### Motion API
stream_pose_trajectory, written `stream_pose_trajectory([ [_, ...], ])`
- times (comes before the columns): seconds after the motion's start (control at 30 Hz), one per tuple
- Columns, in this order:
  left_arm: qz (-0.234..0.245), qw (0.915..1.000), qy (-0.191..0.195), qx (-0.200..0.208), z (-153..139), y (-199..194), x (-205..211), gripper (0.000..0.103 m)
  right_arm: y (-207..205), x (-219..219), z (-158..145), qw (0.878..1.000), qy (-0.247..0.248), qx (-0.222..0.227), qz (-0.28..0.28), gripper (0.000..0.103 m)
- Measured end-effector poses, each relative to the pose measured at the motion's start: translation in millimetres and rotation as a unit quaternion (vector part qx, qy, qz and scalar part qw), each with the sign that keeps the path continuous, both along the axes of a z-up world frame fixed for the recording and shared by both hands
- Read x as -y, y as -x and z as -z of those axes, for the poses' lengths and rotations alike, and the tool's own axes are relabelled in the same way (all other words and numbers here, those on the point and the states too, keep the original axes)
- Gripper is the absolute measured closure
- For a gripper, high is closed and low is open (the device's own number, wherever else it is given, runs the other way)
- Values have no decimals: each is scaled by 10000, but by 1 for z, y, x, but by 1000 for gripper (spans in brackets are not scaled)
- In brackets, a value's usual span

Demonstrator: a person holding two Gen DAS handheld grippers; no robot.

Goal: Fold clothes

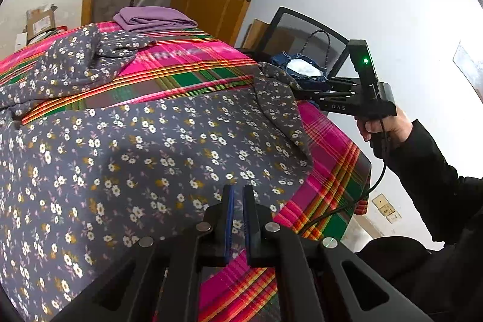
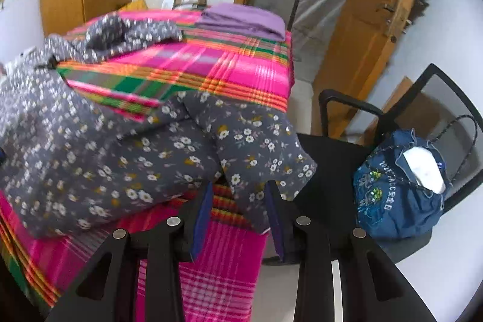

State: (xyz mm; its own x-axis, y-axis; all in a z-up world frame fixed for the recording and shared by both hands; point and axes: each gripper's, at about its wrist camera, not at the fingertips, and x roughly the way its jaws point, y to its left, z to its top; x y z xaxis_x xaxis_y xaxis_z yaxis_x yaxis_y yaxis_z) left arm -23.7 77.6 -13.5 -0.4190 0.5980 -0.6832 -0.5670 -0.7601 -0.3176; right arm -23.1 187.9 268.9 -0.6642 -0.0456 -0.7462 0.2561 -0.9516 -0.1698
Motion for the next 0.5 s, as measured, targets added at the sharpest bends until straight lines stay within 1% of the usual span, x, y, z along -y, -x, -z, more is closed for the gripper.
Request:
stream_pose_trajectory([
  [0.03, -16, 10000, -1, 4, 0, 0, 1, 98, 0, -1, 0, 10000, -27, -13, 6, 93],
  [0.07, -16, 10000, -4, 4, 0, 0, 1, 98, -1, -3, -2, 10000, -17, -64, 37, 97],
  [0.17, 6, 10000, -12, -2, 0, 0, -1, 98, -12, -16, -15, 9992, 51, -313, 222, 99],
  [0.3, 47, 10000, -11, 0, 1, 0, -3, 98, -34, -48, -36, 9956, -44, -624, 691, 99],
  [0.43, 71, 10000, -28, -4, 2, -2, -4, 98, -56, -87, -48, 9888, -192, -734, 1282, 99],
  [0.5, 77, 10000, -35, -5, 2, -3, -3, 98, -68, -108, -51, 9842, -178, -735, 1600, 99],
])
